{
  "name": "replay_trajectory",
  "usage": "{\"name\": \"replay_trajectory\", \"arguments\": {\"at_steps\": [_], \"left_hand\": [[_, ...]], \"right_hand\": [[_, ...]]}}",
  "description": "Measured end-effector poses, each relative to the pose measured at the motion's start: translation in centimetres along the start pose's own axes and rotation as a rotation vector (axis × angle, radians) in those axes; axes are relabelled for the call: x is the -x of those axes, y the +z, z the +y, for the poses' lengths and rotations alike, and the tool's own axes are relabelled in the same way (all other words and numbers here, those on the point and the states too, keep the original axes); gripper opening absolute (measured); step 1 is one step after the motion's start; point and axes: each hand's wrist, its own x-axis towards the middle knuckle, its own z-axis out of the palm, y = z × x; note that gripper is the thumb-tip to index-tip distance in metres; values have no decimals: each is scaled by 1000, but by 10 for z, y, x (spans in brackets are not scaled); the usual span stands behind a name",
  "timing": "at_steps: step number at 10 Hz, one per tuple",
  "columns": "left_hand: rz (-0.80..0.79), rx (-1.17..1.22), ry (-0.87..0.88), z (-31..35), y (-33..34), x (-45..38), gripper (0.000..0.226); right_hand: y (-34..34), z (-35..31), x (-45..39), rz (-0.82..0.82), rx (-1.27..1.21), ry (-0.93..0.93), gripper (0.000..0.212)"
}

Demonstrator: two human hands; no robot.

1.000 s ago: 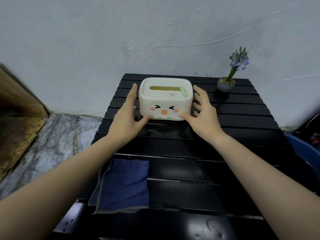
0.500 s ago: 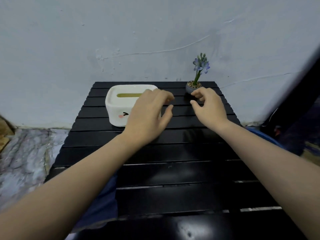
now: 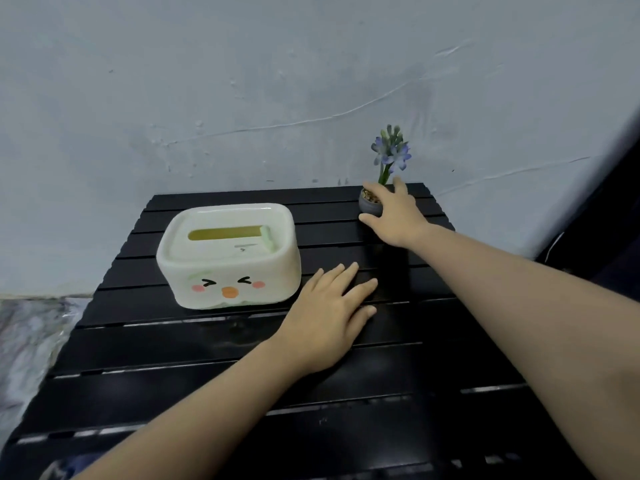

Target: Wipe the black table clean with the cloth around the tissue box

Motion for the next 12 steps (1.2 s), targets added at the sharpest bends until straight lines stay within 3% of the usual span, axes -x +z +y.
{"name": "replay_trajectory", "arguments": {"at_steps": [2,5,10,12], "left_hand": [[3,20,-15,4,-2,-1,49],[-8,-32,-9,10,-17,24,39],[1,-8,-42,14,-29,66,34],[4,18,-38,23,-38,82,31]], "right_hand": [[6,2,0,72,-102,-71,46],[22,-18,89,23,-216,-279,48],[30,-27,127,-26,-165,-265,54],[30,-41,170,139,-266,-164,52]]}}
